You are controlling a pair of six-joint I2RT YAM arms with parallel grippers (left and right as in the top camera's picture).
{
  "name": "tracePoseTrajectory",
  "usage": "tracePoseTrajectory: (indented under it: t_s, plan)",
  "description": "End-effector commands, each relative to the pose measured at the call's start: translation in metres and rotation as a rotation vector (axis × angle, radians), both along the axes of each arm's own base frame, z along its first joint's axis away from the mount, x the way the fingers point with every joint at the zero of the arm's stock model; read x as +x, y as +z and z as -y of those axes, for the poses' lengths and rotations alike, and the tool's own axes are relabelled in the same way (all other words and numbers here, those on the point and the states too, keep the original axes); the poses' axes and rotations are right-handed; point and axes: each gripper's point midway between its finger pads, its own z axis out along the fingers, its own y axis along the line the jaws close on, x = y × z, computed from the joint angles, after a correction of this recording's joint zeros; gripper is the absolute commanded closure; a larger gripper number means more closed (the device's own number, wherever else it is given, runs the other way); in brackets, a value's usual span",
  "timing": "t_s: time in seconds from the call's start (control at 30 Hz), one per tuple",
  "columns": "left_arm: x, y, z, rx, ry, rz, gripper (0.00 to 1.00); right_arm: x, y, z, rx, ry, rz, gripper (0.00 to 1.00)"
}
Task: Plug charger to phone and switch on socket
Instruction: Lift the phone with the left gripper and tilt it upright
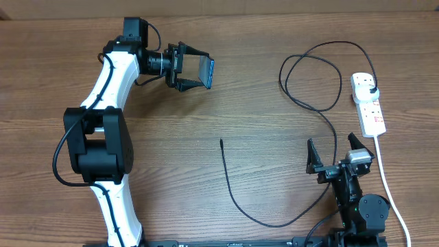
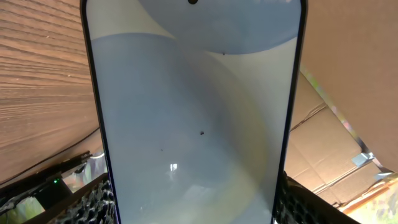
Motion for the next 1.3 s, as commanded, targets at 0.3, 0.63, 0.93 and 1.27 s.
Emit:
tracePoseTrajectory:
  t_s: [0.3, 0.63, 0.93, 1.27]
  plan:
    - [-0.0061, 0.0401, 0.0138, -0.058, -0.043, 0.077, 0.96, -0.0001, -0.0021, -0.0015, -0.001, 0.005, 0.003, 0.00]
    - [-0.0053, 0.0403, 0.0138, -0.058, -0.041, 0.080, 0.96, -0.0001, -0.0020, -0.0015, -0.001, 0.005, 0.004, 0.00]
    - [-0.0054, 0.0404, 0.0139, -0.059, -0.042, 0.080, 0.96, -0.0001, -0.0021, -0.0015, -0.001, 0.005, 0.003, 0.00]
    - [-0.0054, 0.0403, 0.0138, -0.058, -0.042, 0.080, 0.96, -0.0001, -0.0021, -0.0015, -0.001, 0.005, 0.003, 0.00]
